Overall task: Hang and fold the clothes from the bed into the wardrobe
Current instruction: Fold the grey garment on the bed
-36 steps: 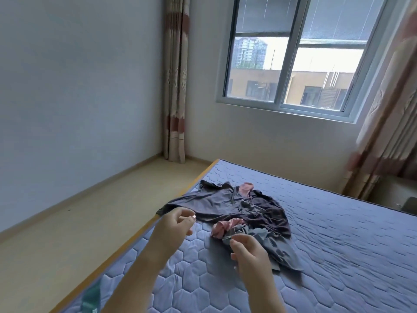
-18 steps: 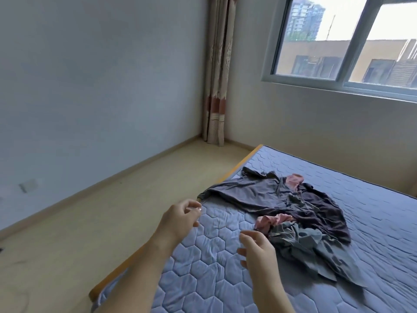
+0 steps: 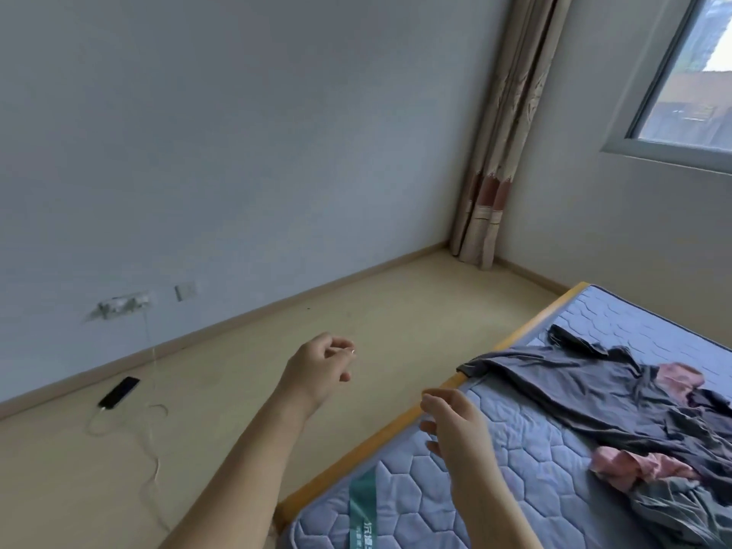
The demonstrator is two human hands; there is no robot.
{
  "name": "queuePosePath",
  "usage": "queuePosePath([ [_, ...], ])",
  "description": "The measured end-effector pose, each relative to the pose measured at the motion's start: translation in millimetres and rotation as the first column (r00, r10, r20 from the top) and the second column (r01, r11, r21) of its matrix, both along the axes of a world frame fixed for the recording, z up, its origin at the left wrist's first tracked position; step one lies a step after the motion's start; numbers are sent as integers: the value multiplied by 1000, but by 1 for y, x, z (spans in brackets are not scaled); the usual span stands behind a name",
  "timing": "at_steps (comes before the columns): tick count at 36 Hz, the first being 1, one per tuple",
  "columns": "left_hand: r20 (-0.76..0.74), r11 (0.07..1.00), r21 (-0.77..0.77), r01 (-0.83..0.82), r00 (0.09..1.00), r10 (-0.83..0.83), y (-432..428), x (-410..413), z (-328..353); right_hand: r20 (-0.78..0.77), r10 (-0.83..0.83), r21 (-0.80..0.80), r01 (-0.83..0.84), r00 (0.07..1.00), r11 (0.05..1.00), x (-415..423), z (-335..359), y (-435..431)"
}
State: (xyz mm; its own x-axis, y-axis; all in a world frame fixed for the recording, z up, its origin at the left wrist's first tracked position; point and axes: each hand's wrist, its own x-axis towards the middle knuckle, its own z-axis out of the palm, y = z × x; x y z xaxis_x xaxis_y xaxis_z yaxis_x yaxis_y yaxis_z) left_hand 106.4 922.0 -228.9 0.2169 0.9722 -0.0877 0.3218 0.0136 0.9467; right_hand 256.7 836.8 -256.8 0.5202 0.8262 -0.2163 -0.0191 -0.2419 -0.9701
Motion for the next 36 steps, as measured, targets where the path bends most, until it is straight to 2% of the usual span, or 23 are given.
queuePosePath([
  [10, 1, 991, -105, -87, 996, 87, 143, -129, -14, -102, 103, -24, -106, 989, 994, -148, 0, 175],
  [17, -20, 975, -166, -148, 989, 146, 217, -177, -30, -178, 148, -85, -165, 973, 983, -199, -16, 256],
  [27, -46, 969, -201, -146, 989, 140, 343, -165, -49, -229, 153, -107, -181, 961, 978, -192, -35, 392],
  [32, -37, 979, -180, -96, 995, 91, 446, -119, -48, -218, 191, -65, -210, 957, 976, -158, -38, 498],
  [36, -47, 986, -151, -68, 997, 61, 542, -61, -38, -210, 125, -17, -132, 970, 991, -95, -28, 595],
])
